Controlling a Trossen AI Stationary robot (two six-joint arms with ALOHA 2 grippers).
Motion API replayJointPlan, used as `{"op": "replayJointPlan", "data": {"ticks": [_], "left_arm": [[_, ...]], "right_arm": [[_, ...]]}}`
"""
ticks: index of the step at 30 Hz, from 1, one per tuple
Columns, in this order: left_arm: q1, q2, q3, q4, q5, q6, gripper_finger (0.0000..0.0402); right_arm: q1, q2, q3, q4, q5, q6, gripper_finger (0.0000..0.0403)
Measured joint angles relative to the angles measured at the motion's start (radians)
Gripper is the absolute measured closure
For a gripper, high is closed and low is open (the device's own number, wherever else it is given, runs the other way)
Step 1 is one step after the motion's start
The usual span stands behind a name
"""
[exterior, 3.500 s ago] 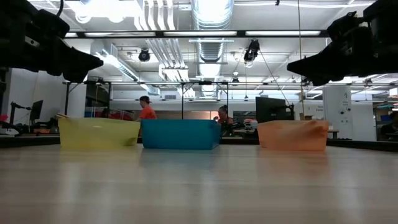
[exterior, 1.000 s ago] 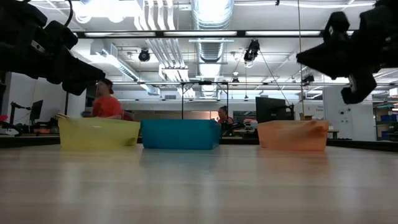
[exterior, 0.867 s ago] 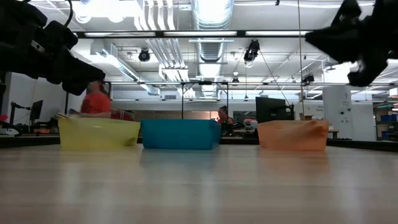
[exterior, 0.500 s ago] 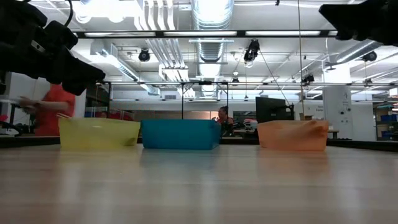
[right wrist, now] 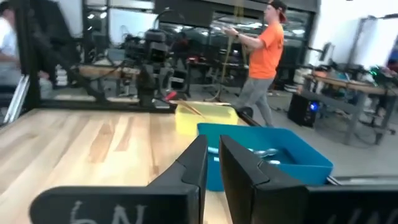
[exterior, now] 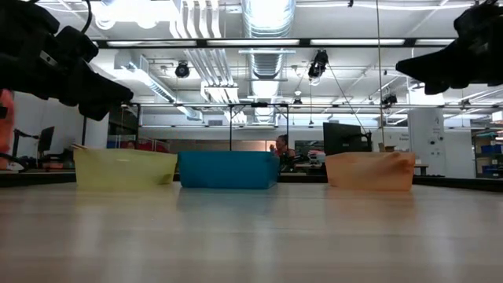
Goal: Sort silverware by color (type)
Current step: Return to Home Position
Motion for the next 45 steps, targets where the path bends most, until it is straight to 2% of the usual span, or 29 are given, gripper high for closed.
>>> {"op": "replayJointPlan", "data": {"ticks": [14,45], "left_arm": [[0.0,0.003,-0.001,0.004,-0.007,0.0,0.0366],[0.0,0.004,0.0,0.006,-0.01,0.0,0.0366]], "right_arm": [[-0.006,0.048,0.0,0.015,-0.016,-0.026,0.0369],[-0.006,0.047,0.0,0.019,-0.016,-0.028,0.0369]]}}
